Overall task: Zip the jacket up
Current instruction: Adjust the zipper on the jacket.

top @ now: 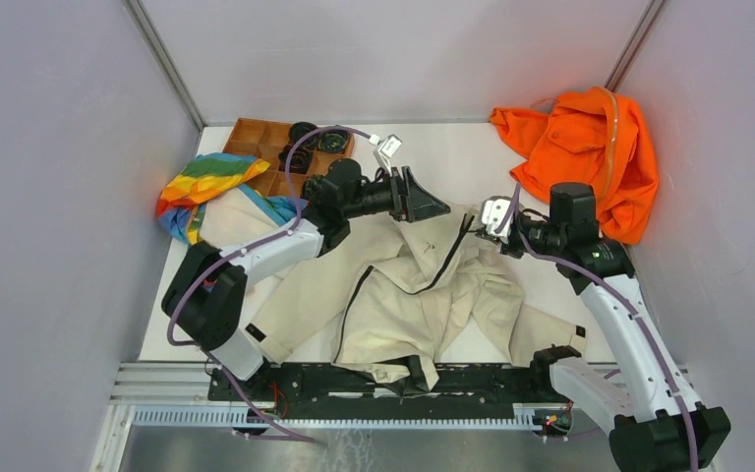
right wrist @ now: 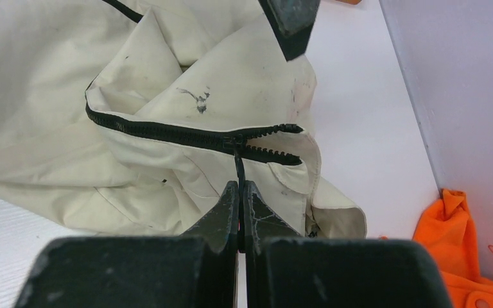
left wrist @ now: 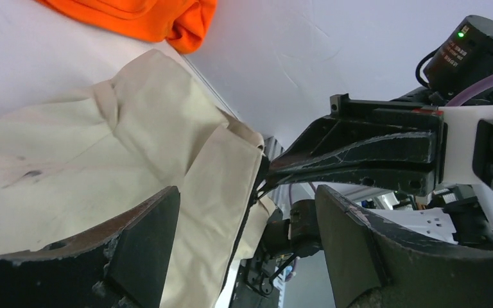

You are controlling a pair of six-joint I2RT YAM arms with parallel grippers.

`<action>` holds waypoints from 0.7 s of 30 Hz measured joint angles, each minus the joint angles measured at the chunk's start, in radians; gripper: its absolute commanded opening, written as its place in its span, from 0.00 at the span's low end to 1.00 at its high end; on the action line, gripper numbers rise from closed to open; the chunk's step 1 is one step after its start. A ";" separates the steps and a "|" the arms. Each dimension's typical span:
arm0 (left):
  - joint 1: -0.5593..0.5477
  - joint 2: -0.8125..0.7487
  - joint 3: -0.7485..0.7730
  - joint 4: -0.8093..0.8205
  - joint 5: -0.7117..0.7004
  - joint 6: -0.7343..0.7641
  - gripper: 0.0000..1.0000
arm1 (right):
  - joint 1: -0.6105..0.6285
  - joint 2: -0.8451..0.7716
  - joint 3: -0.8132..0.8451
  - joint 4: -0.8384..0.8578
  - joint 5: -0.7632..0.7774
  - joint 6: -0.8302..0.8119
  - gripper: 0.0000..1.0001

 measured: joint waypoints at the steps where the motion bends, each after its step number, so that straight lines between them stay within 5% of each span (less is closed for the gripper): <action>1: -0.005 0.013 0.014 0.004 0.006 -0.007 0.80 | 0.000 0.000 -0.002 0.002 -0.003 -0.003 0.00; 12: -0.081 0.115 0.178 -0.116 0.038 -0.014 0.72 | 0.000 -0.003 -0.009 0.024 -0.010 -0.017 0.00; 21: -0.115 0.191 0.341 -0.358 0.026 0.095 0.45 | 0.002 -0.005 -0.013 0.026 -0.010 -0.022 0.00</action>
